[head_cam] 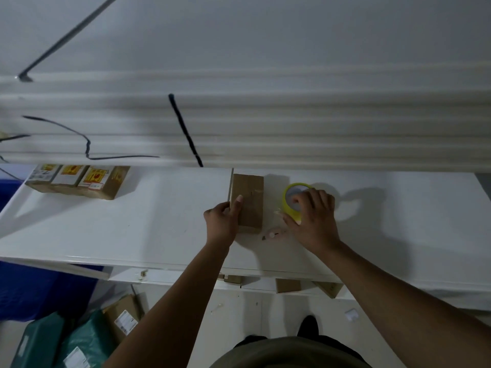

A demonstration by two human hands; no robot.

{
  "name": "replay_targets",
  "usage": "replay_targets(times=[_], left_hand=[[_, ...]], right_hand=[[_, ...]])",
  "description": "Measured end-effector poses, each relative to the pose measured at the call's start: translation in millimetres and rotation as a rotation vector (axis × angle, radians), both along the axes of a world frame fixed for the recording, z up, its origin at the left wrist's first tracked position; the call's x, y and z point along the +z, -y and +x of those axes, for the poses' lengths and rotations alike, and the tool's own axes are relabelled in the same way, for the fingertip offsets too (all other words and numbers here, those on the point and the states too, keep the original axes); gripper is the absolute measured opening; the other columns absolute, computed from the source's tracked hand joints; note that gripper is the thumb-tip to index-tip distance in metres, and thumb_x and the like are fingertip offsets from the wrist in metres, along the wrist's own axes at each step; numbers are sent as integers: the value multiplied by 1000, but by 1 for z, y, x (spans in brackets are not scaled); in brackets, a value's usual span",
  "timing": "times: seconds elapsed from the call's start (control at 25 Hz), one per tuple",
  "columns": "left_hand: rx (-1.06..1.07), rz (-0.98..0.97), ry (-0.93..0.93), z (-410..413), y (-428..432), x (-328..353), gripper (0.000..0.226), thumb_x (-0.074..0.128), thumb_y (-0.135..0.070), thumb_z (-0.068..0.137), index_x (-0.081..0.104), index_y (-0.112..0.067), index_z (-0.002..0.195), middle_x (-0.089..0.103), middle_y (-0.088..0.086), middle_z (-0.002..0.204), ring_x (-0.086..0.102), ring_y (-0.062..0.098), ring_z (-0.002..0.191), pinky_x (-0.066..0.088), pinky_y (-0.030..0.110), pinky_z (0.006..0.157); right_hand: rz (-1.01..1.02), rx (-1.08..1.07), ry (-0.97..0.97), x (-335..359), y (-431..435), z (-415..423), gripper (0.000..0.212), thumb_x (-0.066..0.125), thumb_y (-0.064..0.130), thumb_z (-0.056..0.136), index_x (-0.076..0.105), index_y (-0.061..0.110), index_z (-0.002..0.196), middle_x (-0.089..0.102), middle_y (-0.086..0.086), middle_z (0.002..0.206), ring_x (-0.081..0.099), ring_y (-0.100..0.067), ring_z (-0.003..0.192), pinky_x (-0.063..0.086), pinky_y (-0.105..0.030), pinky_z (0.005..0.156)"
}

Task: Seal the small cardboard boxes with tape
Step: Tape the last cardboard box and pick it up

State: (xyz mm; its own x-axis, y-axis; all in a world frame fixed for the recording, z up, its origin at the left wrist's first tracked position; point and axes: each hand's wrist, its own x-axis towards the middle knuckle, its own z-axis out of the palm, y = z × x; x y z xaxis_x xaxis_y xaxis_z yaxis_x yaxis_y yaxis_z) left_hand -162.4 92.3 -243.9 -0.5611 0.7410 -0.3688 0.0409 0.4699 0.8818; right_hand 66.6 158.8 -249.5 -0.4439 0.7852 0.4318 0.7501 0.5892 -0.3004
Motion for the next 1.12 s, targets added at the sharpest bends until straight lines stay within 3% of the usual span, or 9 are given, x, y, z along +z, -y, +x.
replay_targets(times=[0.08, 0.16, 0.28, 0.4, 0.48, 0.64, 0.72, 0.88, 1.12], left_hand=[[-13, -28, 6, -2, 1, -4, 77, 65, -73, 90, 69, -9, 134, 64, 19, 133, 67, 34, 117, 56, 53, 106], [-32, -25, 11, -4, 1, -7, 80, 63, -74, 90, 65, -10, 139, 61, 19, 137, 66, 35, 119, 55, 53, 106], [-31, -27, 16, -5, 1, -10, 80, 63, -72, 91, 60, -11, 143, 54, 15, 141, 63, 32, 120, 55, 50, 107], [-29, -45, 17, -5, 2, -11, 75, 62, -71, 93, 56, -16, 144, 42, 7, 136, 57, 28, 115, 50, 39, 102], [-45, -52, 29, -6, 3, -10, 73, 61, -70, 93, 54, -19, 145, 37, 5, 133, 53, 25, 111, 44, 35, 97], [-78, -44, 22, -8, 8, -7, 67, 61, -68, 95, 52, -21, 144, 39, 8, 138, 52, 21, 112, 40, 32, 97], [-91, -45, 14, -8, 9, -6, 68, 59, -67, 96, 51, -20, 145, 38, 9, 140, 53, 23, 113, 42, 33, 98], [-95, -47, 35, -6, 8, -4, 68, 59, -67, 96, 50, -19, 144, 37, 8, 137, 53, 25, 116, 43, 33, 99], [-68, -57, 51, -5, 4, -1, 67, 57, -66, 98, 52, -17, 144, 37, 9, 137, 53, 24, 110, 40, 33, 97]], right_hand=[[-21, 158, -44, 1, 17, -2, 24, 79, 29, 89, 68, 13, 102, 62, -7, 98, 59, -31, 87, 48, -40, 74], [-94, 203, 99, -1, 34, -7, 22, 73, 26, 94, 73, 12, 111, 62, -11, 98, 65, -34, 79, 53, -39, 64], [-151, 114, 230, -2, 47, -16, 26, 69, 29, 97, 72, 9, 113, 60, -17, 107, 66, -37, 83, 54, -42, 60], [-315, 3, 257, 0, 54, -16, 30, 55, 38, 106, 57, 9, 112, 60, -15, 114, 65, -39, 89, 54, -44, 65], [-459, -124, 114, 0, 57, -16, 30, 49, 43, 108, 47, 14, 109, 69, -13, 102, 67, -41, 86, 54, -44, 68], [-693, -322, -529, 18, 49, -43, 22, 58, 38, 105, 46, 19, 102, 75, -11, 85, 71, -24, 57, 58, -36, 54], [-731, -302, -601, 24, 41, -60, 16, 58, 28, 105, 47, 16, 105, 73, -15, 88, 71, -21, 50, 63, -42, 54], [-640, -285, -402, 23, 38, -74, 13, 53, 20, 104, 47, 11, 97, 65, -12, 74, 70, -34, 60, 60, -53, 59], [-677, -234, -110, 19, 52, -54, 14, 63, 21, 93, 53, 19, 82, 69, -12, 73, 71, -41, 72, 57, -39, 64]])
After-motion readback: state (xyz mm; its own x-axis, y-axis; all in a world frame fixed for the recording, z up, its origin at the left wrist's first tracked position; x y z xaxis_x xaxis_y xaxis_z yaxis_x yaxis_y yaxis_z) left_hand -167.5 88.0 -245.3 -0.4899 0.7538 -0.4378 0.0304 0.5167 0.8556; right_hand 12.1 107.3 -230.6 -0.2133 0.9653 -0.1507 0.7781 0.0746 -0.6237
